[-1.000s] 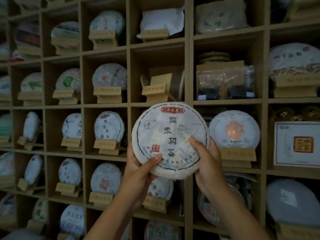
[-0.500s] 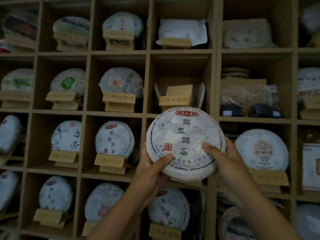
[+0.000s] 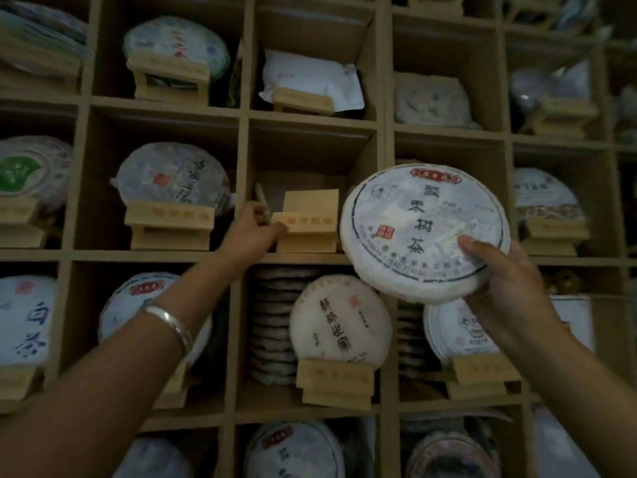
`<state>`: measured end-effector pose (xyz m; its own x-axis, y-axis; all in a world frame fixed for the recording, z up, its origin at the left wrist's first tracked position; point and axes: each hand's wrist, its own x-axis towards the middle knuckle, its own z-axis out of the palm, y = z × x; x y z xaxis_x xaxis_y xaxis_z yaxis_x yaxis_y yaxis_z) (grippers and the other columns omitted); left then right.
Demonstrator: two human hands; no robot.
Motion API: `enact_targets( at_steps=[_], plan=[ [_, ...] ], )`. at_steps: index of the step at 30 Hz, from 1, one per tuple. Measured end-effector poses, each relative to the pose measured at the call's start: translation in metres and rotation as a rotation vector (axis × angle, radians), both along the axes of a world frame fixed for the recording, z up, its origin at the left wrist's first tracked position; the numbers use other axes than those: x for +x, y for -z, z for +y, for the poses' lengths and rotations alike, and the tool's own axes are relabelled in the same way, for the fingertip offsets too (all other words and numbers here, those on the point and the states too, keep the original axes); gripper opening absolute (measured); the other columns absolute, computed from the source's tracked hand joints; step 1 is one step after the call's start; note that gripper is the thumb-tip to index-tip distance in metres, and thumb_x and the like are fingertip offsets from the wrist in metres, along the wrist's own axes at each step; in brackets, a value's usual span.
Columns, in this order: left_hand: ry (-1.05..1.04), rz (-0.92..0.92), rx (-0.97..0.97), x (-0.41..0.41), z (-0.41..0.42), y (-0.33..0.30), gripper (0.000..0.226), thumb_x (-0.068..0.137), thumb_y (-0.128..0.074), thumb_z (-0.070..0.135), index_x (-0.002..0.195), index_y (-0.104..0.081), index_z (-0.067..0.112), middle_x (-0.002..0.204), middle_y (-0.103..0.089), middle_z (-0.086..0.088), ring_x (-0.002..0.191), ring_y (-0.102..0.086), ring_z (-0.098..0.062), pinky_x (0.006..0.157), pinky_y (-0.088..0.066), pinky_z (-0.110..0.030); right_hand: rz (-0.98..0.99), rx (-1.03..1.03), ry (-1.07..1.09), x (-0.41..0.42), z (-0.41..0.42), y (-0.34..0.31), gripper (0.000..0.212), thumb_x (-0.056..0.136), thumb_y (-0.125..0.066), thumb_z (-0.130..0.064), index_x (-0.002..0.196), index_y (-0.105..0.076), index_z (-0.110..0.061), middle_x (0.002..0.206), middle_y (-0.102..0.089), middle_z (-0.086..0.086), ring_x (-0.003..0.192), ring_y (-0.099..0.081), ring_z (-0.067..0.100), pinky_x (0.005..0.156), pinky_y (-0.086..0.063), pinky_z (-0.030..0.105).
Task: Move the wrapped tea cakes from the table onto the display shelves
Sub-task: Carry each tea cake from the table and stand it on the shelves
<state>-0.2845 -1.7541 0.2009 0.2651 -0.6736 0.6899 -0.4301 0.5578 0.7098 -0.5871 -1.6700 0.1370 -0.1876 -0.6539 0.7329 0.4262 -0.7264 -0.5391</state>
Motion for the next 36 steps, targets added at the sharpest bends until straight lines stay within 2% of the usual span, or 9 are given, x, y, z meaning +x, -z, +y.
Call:
enact_targets(
  at_steps=[2, 6, 8, 11, 18, 23, 26, 31, 36],
  plan=[
    [-0.068, -0.061, 0.047, 0.006, -0.021, -0.018, 0.065, 0.088, -0.069, 0.035, 0.141, -0.038, 0.015, 0.133, -0.051, -0.009, 0.099, -0.052, -0.018, 0.070, -0.042, -0.023, 0.018, -0.017, 0.036, -0.009, -0.003, -0.009, 0.046, 0.096, -0.055, -0.007, 0.140, -0.051, -0.020, 0.131, -0.066, 0.006, 0.115, -0.066, 0.024, 0.084, -0.061, 0.042],
    [-0.018, 0.010, 0.219, 0.001, -0.050, -0.027, 0.084, 0.086, -0.066, 0.050, 0.148, -0.027, 0.008, 0.144, -0.045, -0.012, 0.118, -0.048, -0.027, 0.089, -0.042, -0.038, 0.034, -0.023, 0.072, -0.023, -0.007, -0.017, 0.046, 0.096, -0.053, -0.004, 0.139, -0.051, -0.018, 0.130, -0.066, 0.008, 0.116, -0.065, 0.027, 0.089, -0.058, 0.046],
    [-0.012, 0.004, 0.236, -0.006, -0.061, -0.024, 0.098, 0.084, -0.068, 0.051, 0.153, -0.014, 0.007, 0.150, -0.039, -0.014, 0.132, -0.043, -0.032, 0.101, -0.040, -0.040, 0.026, -0.010, 0.070, -0.029, -0.009, -0.018, 0.046, 0.095, -0.055, -0.004, 0.139, -0.052, -0.019, 0.129, -0.066, 0.008, 0.116, -0.065, 0.028, 0.090, -0.057, 0.048],
    [0.024, 0.049, 0.229, -0.015, -0.070, -0.025, 0.105, 0.085, -0.070, 0.046, 0.155, -0.002, 0.006, 0.154, -0.034, -0.015, 0.137, -0.037, -0.033, 0.109, -0.035, -0.039, 0.028, -0.010, 0.081, -0.036, -0.009, -0.017, 0.046, 0.094, -0.056, -0.005, 0.138, -0.052, -0.020, 0.127, -0.068, 0.008, 0.113, -0.067, 0.028, 0.087, -0.059, 0.047],
    [0.042, 0.185, 0.206, -0.018, -0.086, -0.032, 0.095, 0.080, -0.078, 0.034, 0.150, -0.022, 0.003, 0.147, -0.042, -0.016, 0.130, -0.045, -0.034, 0.098, -0.044, -0.042, 0.045, -0.011, 0.113, -0.051, -0.010, -0.013, 0.046, 0.092, -0.058, -0.005, 0.136, -0.054, -0.018, 0.125, -0.069, 0.009, 0.113, -0.067, 0.028, 0.087, -0.058, 0.049],
    [0.145, 0.106, 0.278, -0.015, -0.089, -0.034, 0.103, 0.066, -0.084, 0.048, 0.148, -0.034, 0.011, 0.148, -0.043, -0.012, 0.133, -0.042, -0.033, 0.110, -0.038, -0.048, 0.046, -0.012, 0.110, -0.059, -0.013, -0.011, 0.052, 0.085, -0.063, -0.008, 0.135, -0.055, -0.019, 0.123, -0.070, 0.007, 0.110, -0.069, 0.026, 0.083, -0.060, 0.045],
    [0.155, 0.098, 0.263, -0.017, -0.090, -0.034, 0.095, 0.067, -0.083, 0.049, 0.145, -0.041, 0.013, 0.147, -0.045, -0.011, 0.132, -0.043, -0.034, 0.108, -0.038, -0.049, 0.045, -0.009, 0.113, -0.062, -0.014, -0.009, 0.046, 0.091, -0.058, -0.005, 0.135, -0.055, -0.020, 0.123, -0.071, 0.006, 0.109, -0.069, 0.025, 0.083, -0.060, 0.045],
    [0.226, 0.150, 0.175, -0.014, -0.084, -0.029, 0.086, 0.063, -0.088, 0.041, 0.136, -0.049, 0.016, 0.136, -0.054, -0.008, 0.119, -0.053, -0.029, 0.093, -0.047, -0.043, 0.024, -0.004, 0.118, -0.065, -0.015, -0.012, 0.045, 0.092, -0.059, -0.005, 0.133, -0.057, -0.021, 0.121, -0.072, 0.005, 0.108, -0.070, 0.025, 0.081, -0.061, 0.045],
    [0.401, 0.168, 0.120, -0.023, -0.049, -0.029, 0.079, 0.060, -0.086, 0.047, 0.126, -0.046, 0.034, 0.124, -0.055, 0.000, 0.100, -0.055, -0.020, 0.066, -0.049, -0.034, -0.001, -0.031, 0.096, -0.065, -0.008, -0.023, 0.042, 0.093, -0.058, -0.004, 0.132, -0.057, -0.020, 0.119, -0.072, 0.005, 0.107, -0.070, 0.025, 0.074, -0.062, 0.040]
  ],
)
